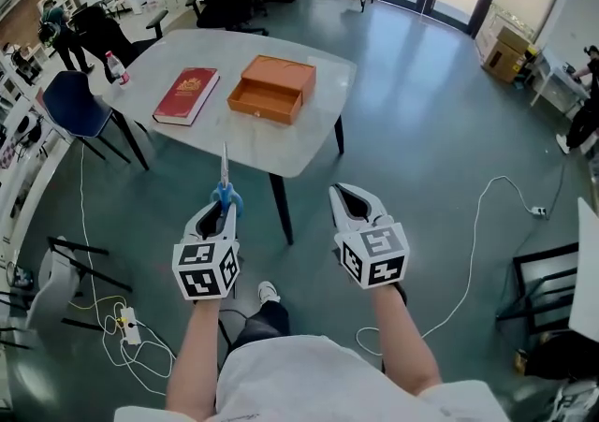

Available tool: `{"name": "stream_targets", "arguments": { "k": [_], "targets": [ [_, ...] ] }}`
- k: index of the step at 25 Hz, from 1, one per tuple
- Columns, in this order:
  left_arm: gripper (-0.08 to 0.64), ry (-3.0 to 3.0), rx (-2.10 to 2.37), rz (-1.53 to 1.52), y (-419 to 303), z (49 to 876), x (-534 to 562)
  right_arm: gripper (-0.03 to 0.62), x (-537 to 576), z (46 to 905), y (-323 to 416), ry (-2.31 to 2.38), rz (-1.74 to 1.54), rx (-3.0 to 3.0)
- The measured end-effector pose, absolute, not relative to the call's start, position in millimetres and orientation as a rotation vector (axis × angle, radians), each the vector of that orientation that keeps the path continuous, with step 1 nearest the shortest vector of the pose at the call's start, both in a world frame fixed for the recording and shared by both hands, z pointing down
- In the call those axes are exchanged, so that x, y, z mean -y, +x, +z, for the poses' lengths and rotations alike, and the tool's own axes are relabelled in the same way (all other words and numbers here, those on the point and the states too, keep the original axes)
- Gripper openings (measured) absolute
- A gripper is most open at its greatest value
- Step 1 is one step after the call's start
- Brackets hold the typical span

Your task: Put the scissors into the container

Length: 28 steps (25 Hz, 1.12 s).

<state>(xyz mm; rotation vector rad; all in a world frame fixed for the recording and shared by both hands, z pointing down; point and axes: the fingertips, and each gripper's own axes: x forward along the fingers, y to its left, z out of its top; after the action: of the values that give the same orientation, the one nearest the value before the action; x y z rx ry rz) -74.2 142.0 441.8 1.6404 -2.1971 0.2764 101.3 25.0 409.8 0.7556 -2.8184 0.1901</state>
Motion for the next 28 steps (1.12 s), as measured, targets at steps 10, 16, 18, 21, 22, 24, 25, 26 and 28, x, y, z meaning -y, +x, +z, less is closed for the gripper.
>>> {"name": "stream_targets", "arguments": {
  "k": [10,16,18,21,22,24,25,26,28],
  "targets": [
    [0.077,1.715,2.118,0.276,-149,445,-77,0.005,28,404,32,0.848,0.186,2.766],
    [0.077,1.770,2.056,0.267,-184,450,-42,0.005,49,403,2,0.916,0.172,2.721],
    [0.077,1.792,2.035,0.265,-193,451,-32,0.005,56,402,-5,0.942,0.169,2.711],
    [0.077,1.820,2.011,0.264,-205,451,-20,0.005,63,400,-17,0.973,0.169,2.698],
    [0.077,1.827,2.004,0.264,-208,452,-16,0.005,65,400,-21,0.980,0.168,2.695],
    [0.077,1.838,1.993,0.264,-215,453,-10,0.005,69,400,-28,0.989,0.164,2.691],
    [0.077,1.842,1.988,0.264,-217,454,-8,0.005,70,401,-30,0.993,0.163,2.688],
    [0.077,1.846,1.982,0.263,-219,454,-5,0.005,72,401,-32,0.997,0.162,2.684],
    [0.077,1.854,1.974,0.264,-222,455,0,0.005,77,400,-35,1.008,0.163,2.680]
  ]
}}
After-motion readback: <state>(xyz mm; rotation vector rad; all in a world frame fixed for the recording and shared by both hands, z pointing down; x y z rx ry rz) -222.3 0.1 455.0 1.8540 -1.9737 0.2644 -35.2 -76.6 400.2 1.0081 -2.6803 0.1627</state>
